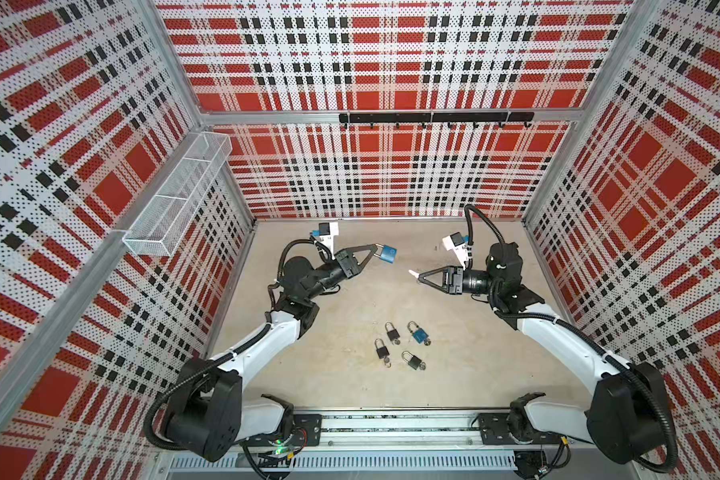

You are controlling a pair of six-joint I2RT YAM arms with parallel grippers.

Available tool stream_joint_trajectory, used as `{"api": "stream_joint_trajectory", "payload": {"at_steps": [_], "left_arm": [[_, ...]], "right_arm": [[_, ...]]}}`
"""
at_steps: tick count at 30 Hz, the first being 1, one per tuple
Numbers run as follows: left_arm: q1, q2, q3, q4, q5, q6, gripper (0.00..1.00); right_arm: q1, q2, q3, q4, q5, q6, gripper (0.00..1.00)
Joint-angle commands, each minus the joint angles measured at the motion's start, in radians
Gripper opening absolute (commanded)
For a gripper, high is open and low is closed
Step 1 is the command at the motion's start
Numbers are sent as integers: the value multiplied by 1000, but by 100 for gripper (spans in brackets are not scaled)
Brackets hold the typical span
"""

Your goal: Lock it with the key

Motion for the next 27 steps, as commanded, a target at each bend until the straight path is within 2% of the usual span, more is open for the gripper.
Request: {"api": "stream_joint_trajectory", "payload": {"at_steps": [1, 9, 15, 20, 27], "left_arm": [[-25, 14, 19, -3, 17, 29, 0], [-174, 205, 92, -149, -7, 173, 0], [-282, 436, 272, -232, 44, 207, 0], [-327, 598, 411, -315, 71, 240, 0], [-361, 741, 663, -710, -20, 444, 0]], "right_arm": [[-13, -85, 4, -173, 89, -137, 0], [-124, -363, -64, -435, 249, -158, 0], [-186, -482, -55, -650, 324, -176, 0], [-198, -547, -70, -724, 372, -163, 0], [-210, -528, -96, -726, 381, -160, 0]]}}
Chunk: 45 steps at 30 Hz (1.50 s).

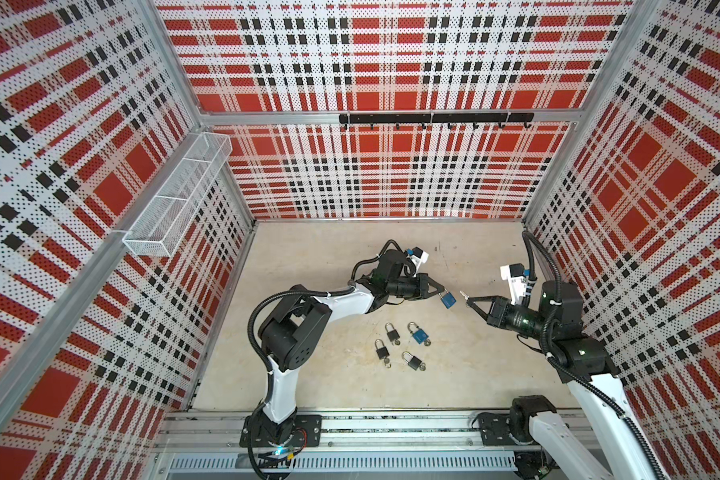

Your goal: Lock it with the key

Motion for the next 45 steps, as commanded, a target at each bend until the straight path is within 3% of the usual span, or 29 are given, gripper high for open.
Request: {"api": "stream_joint_trajectory", "payload": {"at_steps": [1, 11, 26, 31, 35, 45], "left_arm": [[-10, 63, 126, -203, -44, 132, 0], [-22, 273, 421, -493, -136, 270, 0], [-24, 317, 430, -506, -200, 278, 0], [-24, 291, 403, -478, -219, 272, 30], [-20, 266, 384, -468, -237, 274, 35], [25, 115, 242, -392, -303, 241, 36]], "right_arm": [[-9, 23, -25, 12, 18, -9, 0], [-19, 78, -37, 32, 33, -50, 0], [-60, 107, -94, 83, 28, -27, 0], [-61, 113, -94, 52, 91, -50, 0], [-61, 115, -100, 52, 112, -57, 0], [-58, 184, -118, 126, 168, -59, 0]]}}
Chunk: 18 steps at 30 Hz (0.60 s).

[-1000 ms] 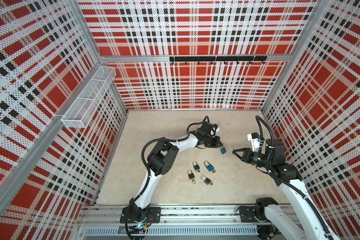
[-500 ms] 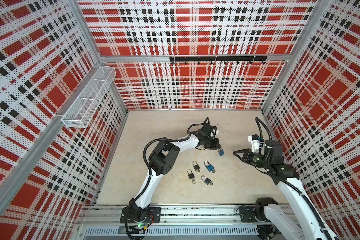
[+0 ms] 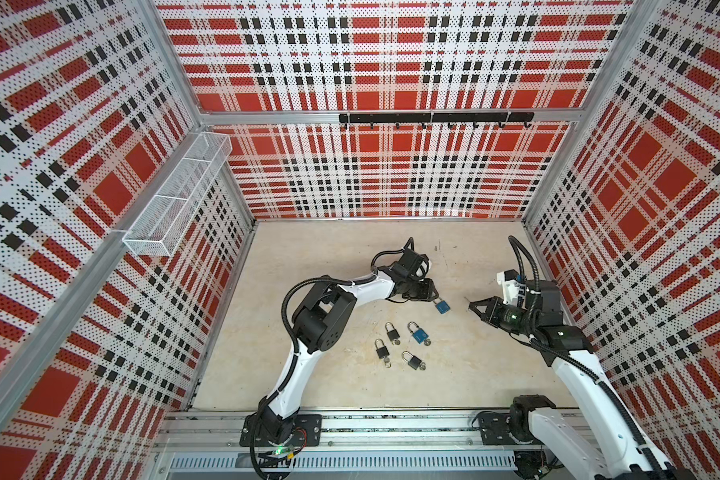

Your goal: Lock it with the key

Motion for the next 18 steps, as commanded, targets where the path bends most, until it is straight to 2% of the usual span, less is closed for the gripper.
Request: {"api": "stream_joint_trajectory", "payload": {"at_steps": [1, 13, 18], "left_arm": [[31, -120, -59, 79, -43, -20, 36], [68, -491, -337, 125, -166, 17, 37], [91, -624, -422, 125, -182, 28, 37]], "right_arm": [[2, 35, -19, 89, 40, -22, 0], [83, 347, -12, 316, 165, -27, 0], [114, 498, 21, 383, 220, -36, 0]]}}
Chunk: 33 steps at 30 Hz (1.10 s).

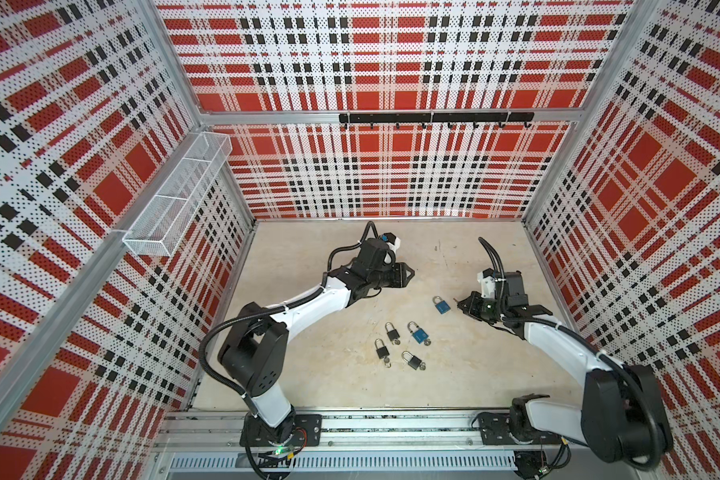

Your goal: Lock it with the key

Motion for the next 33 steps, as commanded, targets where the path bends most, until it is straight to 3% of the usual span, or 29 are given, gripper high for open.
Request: {"api": "stream_joint_trajectory", "payload": {"at_steps": [1, 8, 20, 23, 26, 33], "left_arm": [[22, -81, -49, 20, -33, 19, 37], [71, -172, -119, 26, -11, 8, 39], [99, -158, -141, 58, 34, -18, 39], [102, -151, -143, 63, 40, -22, 39], [106, -150, -144, 66, 43, -26, 39], [113, -158, -157, 85, 51, -41, 39]], "right_arm": [[15, 87, 39, 115, 62, -21, 0], [25, 230, 92, 163, 93, -42, 0], [35, 340, 153, 164, 104, -56, 4], [36, 359, 160, 166, 105, -54, 8], [36, 369, 164, 167, 101, -52, 18], [45, 302, 161, 132, 127, -50, 26]]}}
